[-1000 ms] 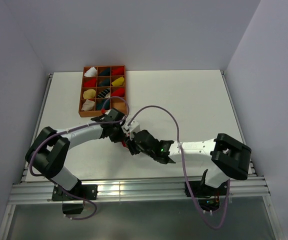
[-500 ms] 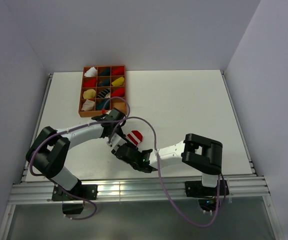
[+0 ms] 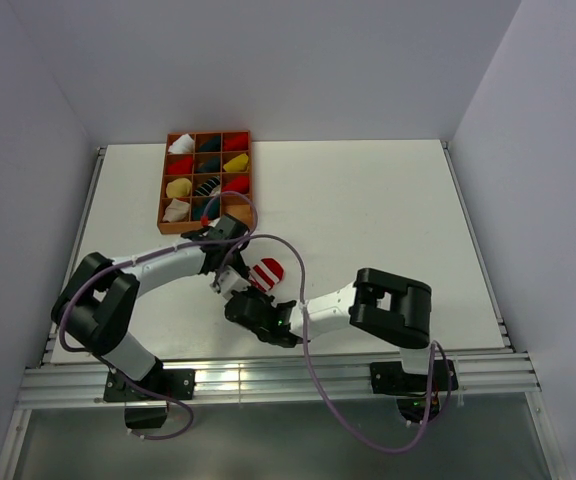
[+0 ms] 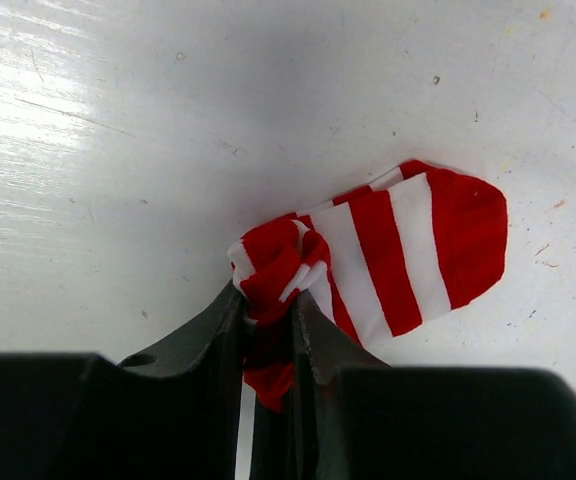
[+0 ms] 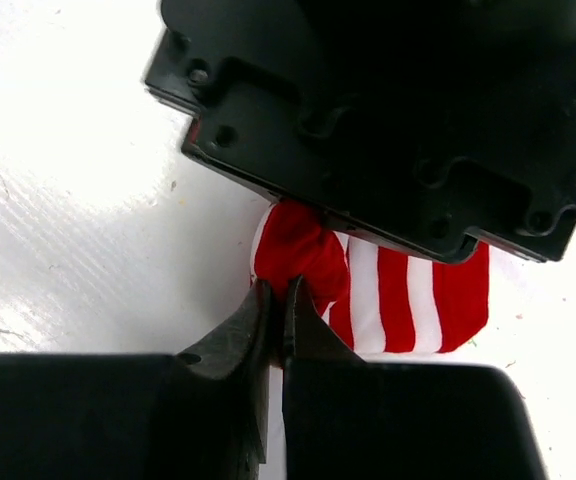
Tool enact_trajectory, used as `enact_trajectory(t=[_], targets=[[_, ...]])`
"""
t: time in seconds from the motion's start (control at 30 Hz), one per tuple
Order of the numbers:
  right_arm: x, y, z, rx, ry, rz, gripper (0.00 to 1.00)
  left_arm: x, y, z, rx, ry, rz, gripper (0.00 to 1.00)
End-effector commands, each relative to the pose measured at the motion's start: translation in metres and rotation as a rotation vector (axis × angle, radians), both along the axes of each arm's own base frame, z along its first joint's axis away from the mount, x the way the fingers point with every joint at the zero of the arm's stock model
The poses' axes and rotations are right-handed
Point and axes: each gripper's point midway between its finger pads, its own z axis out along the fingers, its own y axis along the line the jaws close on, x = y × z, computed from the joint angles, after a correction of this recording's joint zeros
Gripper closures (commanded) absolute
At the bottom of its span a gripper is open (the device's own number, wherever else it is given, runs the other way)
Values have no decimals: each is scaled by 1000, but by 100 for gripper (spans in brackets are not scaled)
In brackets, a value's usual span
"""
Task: Roll the socks
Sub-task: Roll the sock at the center of the board.
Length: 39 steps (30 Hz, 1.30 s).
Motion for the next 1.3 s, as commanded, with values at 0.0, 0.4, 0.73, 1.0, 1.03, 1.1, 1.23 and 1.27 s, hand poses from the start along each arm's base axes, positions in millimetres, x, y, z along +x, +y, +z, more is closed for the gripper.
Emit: enact_trajectory(t=[0.0, 0.4, 0.73, 1.0, 1.03, 1.1, 1.23, 1.27], targets=[[-2, -27, -32, -35, 154, -11, 100, 1, -10, 24, -25, -69, -43, 73], [-11, -30, -28, 169, 387, 69, 100, 26, 11, 50, -92, -161, 85, 44], [-7, -28, -15, 487, 794, 177, 100, 22, 33, 54, -167, -224, 162, 36], [1, -30, -28, 613, 1055, 162, 100, 14, 14, 51, -315, -278, 137, 35], [0, -32, -34, 619, 1086, 157, 100, 13, 10, 50, -322, -278, 131, 34], [0, -33, -41, 622, 1119, 138, 100, 13, 6, 46, -336, -278, 135, 34], [5, -34, -45, 626, 1144, 120, 100, 14, 8, 36, -339, -267, 178, 35], [6, -34, -47, 625, 1153, 111, 100, 16, 7, 35, -354, -274, 193, 35]])
